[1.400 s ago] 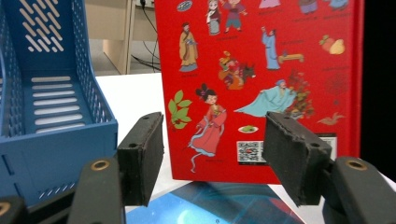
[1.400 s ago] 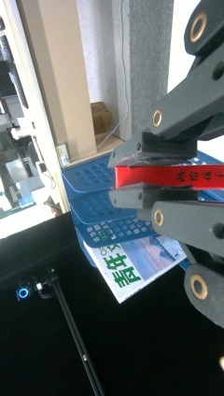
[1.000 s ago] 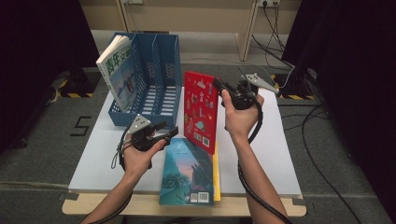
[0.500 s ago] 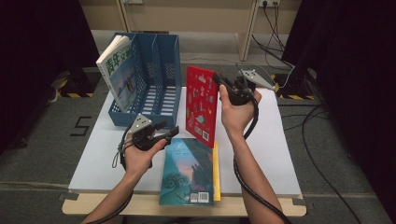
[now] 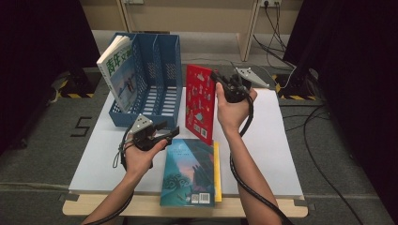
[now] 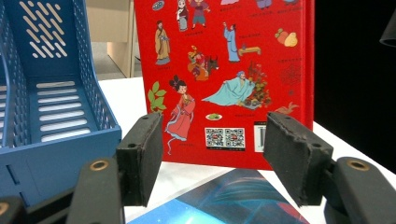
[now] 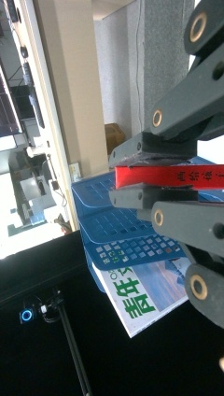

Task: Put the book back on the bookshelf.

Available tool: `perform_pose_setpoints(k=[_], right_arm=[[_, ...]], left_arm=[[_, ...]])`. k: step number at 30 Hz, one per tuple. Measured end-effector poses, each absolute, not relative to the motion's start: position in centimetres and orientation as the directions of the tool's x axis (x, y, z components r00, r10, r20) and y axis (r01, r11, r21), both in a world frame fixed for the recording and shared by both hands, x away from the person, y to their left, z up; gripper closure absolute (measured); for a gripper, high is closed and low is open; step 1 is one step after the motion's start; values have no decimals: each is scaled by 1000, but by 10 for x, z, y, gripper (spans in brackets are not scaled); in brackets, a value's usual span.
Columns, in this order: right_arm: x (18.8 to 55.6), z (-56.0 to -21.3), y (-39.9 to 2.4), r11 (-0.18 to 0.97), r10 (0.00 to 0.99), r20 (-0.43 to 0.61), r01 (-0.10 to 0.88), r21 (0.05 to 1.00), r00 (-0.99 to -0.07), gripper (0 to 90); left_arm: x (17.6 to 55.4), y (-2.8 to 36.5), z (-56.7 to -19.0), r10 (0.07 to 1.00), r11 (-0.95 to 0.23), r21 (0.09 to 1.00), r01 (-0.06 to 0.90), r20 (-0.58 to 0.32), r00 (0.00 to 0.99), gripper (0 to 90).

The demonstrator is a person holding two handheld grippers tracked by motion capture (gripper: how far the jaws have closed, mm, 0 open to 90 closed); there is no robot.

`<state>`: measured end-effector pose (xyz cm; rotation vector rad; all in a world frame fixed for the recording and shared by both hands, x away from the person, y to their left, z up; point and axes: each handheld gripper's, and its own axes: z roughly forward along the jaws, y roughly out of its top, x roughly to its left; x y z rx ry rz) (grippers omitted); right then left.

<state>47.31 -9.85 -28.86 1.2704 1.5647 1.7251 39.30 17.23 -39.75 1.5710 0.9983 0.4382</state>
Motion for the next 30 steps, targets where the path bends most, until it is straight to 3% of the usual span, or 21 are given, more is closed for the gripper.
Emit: perform_pose_setpoints(k=[16, 30], right_arm=[[481, -289, -92, -214, 863, 269, 174, 961, -427, 808], [494, -298, -79, -203, 867, 267, 192, 960, -421, 809]], left_arm=[[405, 162, -395, 797, 8, 940, 342, -212, 566, 365], [436, 120, -377, 789, -30, 961, 274, -145, 597, 317]])
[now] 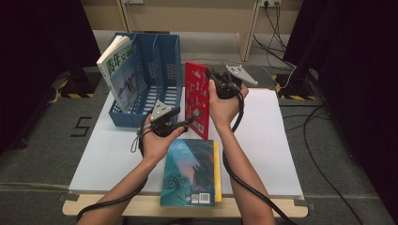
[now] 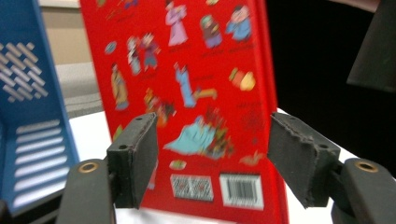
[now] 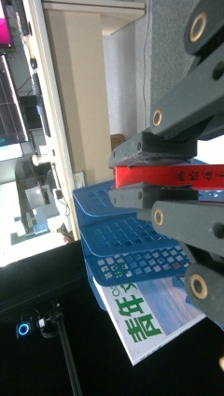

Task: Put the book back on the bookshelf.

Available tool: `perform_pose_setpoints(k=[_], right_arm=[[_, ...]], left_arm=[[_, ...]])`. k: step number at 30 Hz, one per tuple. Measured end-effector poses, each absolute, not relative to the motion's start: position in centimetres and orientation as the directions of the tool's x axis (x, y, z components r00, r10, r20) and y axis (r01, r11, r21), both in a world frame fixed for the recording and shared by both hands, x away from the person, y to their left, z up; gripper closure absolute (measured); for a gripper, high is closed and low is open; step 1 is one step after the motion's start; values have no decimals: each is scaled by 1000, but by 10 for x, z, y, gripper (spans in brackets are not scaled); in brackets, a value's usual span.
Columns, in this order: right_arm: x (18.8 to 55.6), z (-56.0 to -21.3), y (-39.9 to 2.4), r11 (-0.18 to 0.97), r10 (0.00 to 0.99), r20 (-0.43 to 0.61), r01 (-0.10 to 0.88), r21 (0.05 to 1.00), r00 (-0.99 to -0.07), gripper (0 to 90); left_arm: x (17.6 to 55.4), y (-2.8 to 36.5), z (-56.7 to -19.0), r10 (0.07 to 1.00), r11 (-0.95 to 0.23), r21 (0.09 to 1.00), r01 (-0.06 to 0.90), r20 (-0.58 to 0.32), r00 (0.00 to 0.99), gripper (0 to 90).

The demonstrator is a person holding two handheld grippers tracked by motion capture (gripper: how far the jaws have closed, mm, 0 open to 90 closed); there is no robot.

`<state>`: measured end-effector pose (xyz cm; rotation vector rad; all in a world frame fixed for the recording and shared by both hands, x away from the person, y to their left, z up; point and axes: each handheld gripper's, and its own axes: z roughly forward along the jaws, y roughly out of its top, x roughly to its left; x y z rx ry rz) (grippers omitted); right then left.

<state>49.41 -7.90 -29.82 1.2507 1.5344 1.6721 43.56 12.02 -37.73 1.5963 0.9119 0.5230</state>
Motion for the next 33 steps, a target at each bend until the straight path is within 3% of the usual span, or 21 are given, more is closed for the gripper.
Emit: perform_pose_setpoints(k=[15, 33], right_arm=[[495, -295, -72, -185, 872, 246, 182, 966, -423, 808], [496, -298, -65, -178, 871, 248, 197, 964, -424, 808]], left_arm=[[458, 84, -362, 795, -123, 969, 213, -33, 605, 287], [480, 69, -364, 828, -166, 964, 206, 23, 560, 269]])
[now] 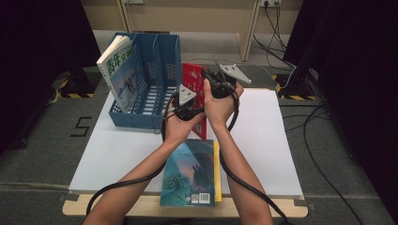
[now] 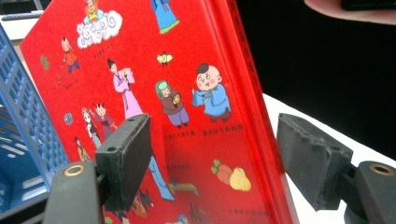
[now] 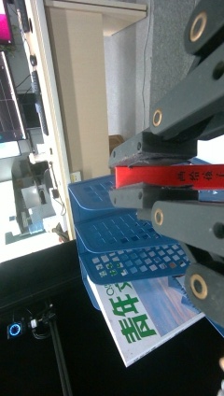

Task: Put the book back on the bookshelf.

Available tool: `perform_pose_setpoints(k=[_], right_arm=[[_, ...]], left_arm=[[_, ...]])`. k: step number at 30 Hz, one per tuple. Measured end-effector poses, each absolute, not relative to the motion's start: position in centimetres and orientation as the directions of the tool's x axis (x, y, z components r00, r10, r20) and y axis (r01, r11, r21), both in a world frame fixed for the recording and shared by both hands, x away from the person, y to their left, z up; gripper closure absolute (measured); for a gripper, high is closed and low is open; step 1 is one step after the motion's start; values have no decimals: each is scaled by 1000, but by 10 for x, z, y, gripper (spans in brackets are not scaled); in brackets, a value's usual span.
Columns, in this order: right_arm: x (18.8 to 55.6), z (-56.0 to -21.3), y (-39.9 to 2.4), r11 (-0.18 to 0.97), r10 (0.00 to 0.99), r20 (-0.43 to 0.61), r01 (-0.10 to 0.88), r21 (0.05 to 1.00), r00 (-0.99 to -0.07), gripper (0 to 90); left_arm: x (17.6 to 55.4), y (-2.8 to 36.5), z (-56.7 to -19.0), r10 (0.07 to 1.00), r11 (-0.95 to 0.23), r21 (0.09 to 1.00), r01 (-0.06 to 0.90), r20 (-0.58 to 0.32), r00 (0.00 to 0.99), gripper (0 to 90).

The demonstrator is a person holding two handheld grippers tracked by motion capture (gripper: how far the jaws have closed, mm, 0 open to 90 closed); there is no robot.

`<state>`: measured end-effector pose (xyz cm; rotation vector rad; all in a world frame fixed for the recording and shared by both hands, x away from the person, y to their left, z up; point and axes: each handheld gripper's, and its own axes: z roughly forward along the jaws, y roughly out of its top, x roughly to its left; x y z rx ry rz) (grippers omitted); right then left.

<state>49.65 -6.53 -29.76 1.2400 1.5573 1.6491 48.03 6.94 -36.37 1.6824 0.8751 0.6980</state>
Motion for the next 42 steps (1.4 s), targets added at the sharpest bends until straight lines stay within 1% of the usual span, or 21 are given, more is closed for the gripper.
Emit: perform_pose_setpoints(k=[12, 17, 19, 20, 24, 31, 33, 34, 36, 39, 42], right_arm=[[494, -296, -61, -166, 880, 230, 183, 969, -416, 808], [490, -292, -60, -159, 887, 217, 171, 972, -407, 807], [489, -290, -60, -165, 889, 221, 169, 972, -402, 807], [488, -290, -61, -162, 890, 217, 166, 973, -401, 807], [487, -287, -60, -172, 890, 226, 167, 971, -395, 806], [483, -284, -57, -170, 892, 223, 165, 972, -394, 803], [483, -284, -55, -171, 893, 223, 165, 971, -392, 803], [483, -283, -54, -173, 893, 226, 169, 970, -388, 803], [484, -282, -52, -180, 894, 233, 169, 969, -382, 804], [484, -281, -49, -185, 898, 235, 165, 969, -373, 806], [485, -281, -49, -188, 898, 240, 170, 967, -368, 806]], left_arm=[[484, 67, -365, 841, -201, 959, 198, 65, 537, 294], [486, 69, -364, 844, -213, 960, 181, 87, 530, 360], [486, 69, -364, 849, -207, 961, 183, 83, 522, 400], [485, 69, -364, 855, -193, 961, 199, 66, 514, 414], [485, 69, -364, 868, -178, 964, 197, 59, 493, 471], [486, 72, -364, 889, -182, 962, 202, 74, 452, 546], [486, 73, -364, 891, -194, 961, 195, 90, 444, 554], [486, 73, -364, 892, -210, 962, 177, 114, 436, 560], [487, 72, -364, 901, -200, 963, 182, 108, 420, 558], [489, 69, -364, 906, -202, 964, 175, 116, 407, 522], [491, 69, -364, 909, -214, 959, 184, 126, 398, 536]])
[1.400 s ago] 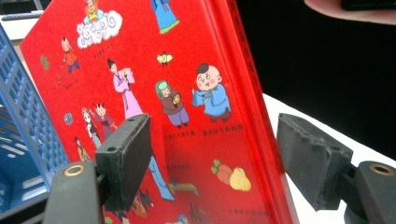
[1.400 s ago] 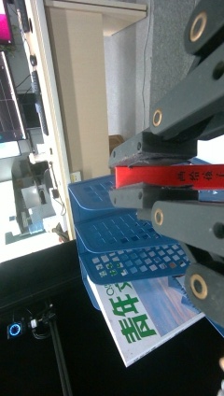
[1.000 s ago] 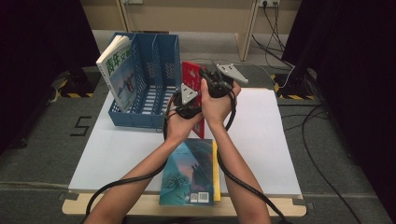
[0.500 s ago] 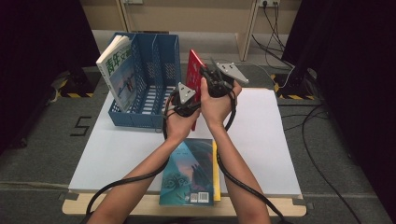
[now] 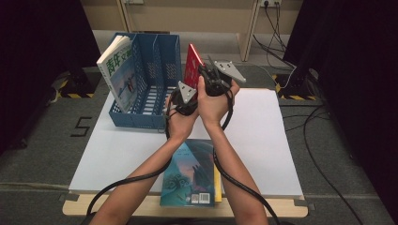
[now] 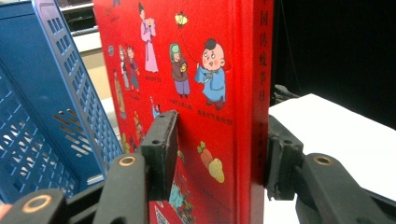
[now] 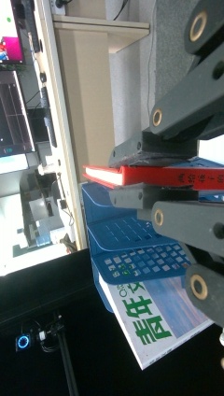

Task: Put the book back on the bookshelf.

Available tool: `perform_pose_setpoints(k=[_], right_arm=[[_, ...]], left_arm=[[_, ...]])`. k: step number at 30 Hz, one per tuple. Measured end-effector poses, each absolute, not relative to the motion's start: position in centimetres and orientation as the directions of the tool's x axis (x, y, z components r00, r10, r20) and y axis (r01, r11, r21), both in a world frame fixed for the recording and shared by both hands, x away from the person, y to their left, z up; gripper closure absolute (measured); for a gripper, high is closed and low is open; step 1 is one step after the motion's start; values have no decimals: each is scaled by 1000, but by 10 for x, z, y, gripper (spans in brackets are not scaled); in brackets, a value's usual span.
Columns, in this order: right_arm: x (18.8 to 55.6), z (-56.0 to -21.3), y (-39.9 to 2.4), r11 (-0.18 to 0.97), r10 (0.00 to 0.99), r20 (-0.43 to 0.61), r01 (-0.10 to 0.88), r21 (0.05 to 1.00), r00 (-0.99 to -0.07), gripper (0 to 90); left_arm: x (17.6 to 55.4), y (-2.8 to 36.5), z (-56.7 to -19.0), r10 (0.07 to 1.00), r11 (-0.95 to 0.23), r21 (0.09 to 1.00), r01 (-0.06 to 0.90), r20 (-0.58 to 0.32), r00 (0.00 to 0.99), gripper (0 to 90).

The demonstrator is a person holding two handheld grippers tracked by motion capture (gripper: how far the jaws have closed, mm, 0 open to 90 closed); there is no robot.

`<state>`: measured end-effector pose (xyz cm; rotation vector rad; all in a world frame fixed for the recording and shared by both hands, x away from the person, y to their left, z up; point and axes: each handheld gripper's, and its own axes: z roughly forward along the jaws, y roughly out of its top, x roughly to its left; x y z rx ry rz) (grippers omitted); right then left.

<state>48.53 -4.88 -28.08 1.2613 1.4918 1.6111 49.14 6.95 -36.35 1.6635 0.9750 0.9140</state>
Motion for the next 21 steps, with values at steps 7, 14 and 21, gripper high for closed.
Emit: perform_pose_setpoints(k=[7, 14, 21], right_arm=[[485, -282, -47, -187, 899, 241, 179, 966, -366, 805], [482, -278, -44, -190, 895, 245, 179, 965, -374, 797], [481, -277, -43, -192, 891, 248, 181, 965, -381, 800]], left_arm=[[496, 70, -366, 918, -207, 960, 191, 123, 377, 581], [495, 71, -363, 929, -206, 962, 179, 135, 343, 661], [497, 73, -361, 935, -206, 961, 185, 137, 327, 654]])
